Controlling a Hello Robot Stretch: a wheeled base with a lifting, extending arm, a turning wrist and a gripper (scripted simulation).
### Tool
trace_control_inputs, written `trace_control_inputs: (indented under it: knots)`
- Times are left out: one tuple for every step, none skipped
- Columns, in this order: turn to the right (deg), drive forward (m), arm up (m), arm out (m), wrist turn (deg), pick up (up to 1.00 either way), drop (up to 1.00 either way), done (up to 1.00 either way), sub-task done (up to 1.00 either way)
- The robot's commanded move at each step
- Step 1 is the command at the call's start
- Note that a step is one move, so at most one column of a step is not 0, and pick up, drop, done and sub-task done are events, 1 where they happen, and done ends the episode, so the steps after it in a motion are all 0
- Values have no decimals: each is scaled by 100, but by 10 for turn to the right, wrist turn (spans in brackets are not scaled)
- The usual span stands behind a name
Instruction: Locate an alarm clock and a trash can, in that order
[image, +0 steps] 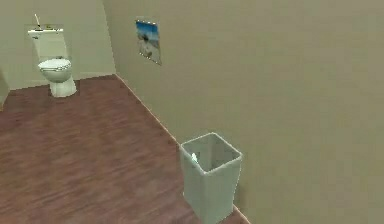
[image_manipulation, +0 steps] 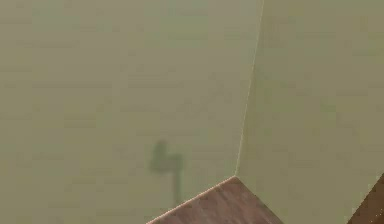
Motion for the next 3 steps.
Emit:
trace_control_inputs:
  knots:
    - [120, 0, 0, 0, 0, 0, 0, 0, 0]
    - [0, 15, 0, 0, 0, 0, 0, 0, 0]
    - [0, 0, 0, 0, 0, 0, 0, 100, 0]
